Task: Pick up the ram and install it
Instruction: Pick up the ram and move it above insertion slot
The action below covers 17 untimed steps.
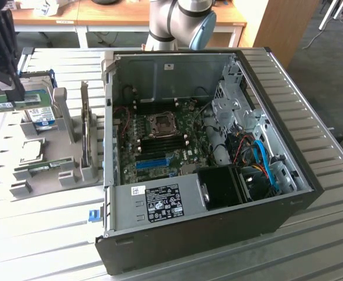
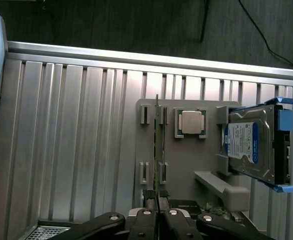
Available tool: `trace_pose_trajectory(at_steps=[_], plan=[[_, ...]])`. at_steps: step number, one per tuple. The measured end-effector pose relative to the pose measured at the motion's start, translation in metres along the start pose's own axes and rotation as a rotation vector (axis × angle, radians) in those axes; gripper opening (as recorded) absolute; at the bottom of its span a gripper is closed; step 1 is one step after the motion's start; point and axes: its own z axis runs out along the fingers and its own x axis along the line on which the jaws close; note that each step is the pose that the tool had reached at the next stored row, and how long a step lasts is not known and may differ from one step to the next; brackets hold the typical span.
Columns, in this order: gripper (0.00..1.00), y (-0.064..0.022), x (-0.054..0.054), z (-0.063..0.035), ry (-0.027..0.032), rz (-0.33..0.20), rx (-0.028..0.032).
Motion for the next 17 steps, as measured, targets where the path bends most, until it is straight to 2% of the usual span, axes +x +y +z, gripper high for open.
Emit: trace_pose_trajectory(at_steps=[17], plan=[[0.12, -0.0466, 0.003, -0.0024, 0.0000, 0.000, -0.0002]])
